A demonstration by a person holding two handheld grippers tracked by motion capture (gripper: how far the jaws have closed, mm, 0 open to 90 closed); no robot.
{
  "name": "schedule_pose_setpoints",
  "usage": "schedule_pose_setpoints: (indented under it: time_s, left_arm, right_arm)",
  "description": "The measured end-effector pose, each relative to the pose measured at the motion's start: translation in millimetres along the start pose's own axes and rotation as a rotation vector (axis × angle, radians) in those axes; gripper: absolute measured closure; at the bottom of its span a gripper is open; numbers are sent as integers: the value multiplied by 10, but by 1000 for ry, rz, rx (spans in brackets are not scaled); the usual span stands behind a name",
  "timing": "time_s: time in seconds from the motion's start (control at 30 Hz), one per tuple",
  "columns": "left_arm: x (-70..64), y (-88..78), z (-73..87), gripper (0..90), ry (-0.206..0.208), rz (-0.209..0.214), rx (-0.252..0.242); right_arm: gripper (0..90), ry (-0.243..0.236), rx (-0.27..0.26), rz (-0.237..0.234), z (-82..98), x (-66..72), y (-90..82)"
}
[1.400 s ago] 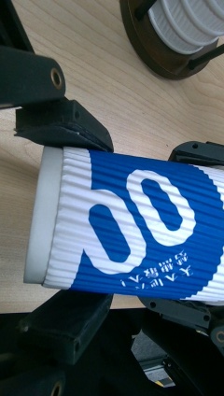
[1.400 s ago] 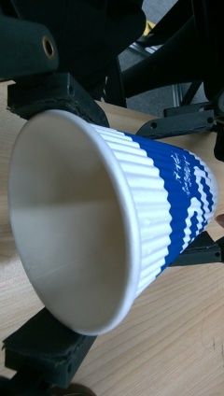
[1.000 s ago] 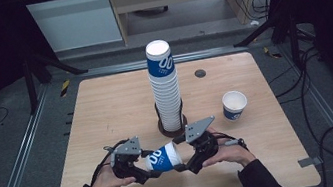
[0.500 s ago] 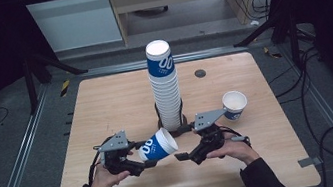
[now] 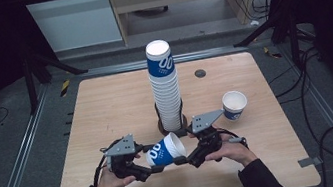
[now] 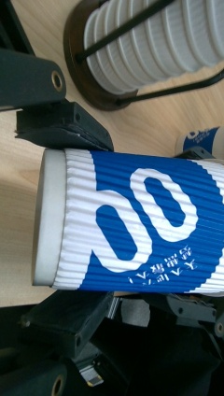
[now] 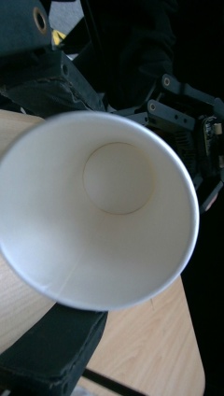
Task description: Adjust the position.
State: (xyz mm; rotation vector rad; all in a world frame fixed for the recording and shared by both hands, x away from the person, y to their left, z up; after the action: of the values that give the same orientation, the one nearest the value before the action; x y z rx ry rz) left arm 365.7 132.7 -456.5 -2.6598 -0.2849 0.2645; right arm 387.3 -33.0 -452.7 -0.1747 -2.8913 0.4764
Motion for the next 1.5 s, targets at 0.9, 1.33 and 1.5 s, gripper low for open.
schedule_pose_setpoints:
  time_s: [0.9, 1.33, 1.5]
  left_arm:
    - [51, 2, 49, 190, -14, -19, 66]
    - [52, 235, 287, 169, 17, -42, 301]
    - [5, 291, 334, 233, 32, -12, 349]
  right_arm:
    - [163, -22, 53, 11, 32, 0, -31]
    - [160, -63, 207, 25, 207, 15, 167]
    - [160, -77, 234, -8, 225, 76, 229]
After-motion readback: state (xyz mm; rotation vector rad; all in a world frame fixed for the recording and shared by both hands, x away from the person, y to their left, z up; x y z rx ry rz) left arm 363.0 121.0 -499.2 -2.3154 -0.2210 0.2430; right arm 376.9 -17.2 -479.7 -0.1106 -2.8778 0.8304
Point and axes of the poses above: each handheld gripper's, and its own axes: y roughly forward along the jaws, z roughly out of its underside, x roughly to its left, the point moved 6 cm from there along y, roughly forward along the jaws
